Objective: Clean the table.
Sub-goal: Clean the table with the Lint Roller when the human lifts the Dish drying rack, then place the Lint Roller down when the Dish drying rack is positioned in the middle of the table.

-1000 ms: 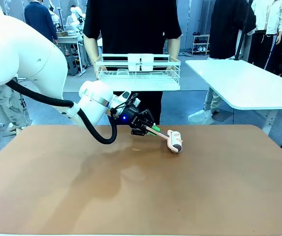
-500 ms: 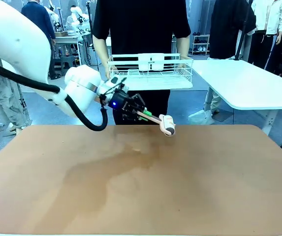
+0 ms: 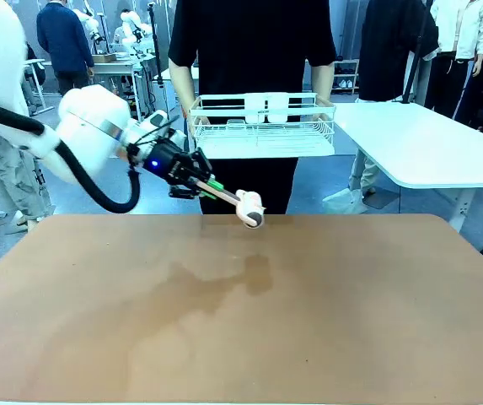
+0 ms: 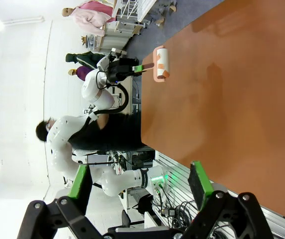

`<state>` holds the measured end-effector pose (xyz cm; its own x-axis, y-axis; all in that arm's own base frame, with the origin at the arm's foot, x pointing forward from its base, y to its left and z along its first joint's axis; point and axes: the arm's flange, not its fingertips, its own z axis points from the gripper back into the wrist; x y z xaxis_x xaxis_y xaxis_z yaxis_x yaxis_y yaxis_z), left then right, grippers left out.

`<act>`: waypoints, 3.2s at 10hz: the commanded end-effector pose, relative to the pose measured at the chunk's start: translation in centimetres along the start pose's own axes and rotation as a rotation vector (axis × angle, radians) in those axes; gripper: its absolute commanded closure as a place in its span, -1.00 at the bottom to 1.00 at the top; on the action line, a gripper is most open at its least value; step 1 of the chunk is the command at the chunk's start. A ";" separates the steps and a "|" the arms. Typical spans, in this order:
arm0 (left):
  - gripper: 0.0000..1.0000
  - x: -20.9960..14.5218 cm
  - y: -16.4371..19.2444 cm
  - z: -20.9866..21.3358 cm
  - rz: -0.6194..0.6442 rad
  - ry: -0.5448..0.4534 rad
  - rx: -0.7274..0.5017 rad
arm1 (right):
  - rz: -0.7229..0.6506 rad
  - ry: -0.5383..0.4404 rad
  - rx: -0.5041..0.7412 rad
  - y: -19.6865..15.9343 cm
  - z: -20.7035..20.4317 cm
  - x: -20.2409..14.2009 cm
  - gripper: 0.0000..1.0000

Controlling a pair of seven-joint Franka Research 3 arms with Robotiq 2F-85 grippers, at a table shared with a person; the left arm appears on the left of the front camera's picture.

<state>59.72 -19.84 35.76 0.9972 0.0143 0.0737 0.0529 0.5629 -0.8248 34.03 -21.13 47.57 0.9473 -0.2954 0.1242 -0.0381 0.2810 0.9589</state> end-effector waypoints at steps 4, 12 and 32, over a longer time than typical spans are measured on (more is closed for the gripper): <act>0.84 -4.7 -0.8 11.9 0.047 -0.054 0.256 | 0.011 0.004 0.014 0.2 0.1 -0.2 -1.00; 0.84 -9.4 -2.1 28.3 0.029 -0.141 0.645 | 0.011 0.004 0.014 0.2 0.1 -0.2 -1.00; 0.84 -9.3 -1.9 29.1 0.005 -0.147 0.644 | 0.011 0.004 0.014 0.2 0.1 -0.2 -1.00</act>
<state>48.83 2.85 52.48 0.9790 0.1010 0.1773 -0.0375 0.9431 -0.3304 34.01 -21.12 47.57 0.9477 -0.2943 0.1234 -0.0378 0.2803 0.9592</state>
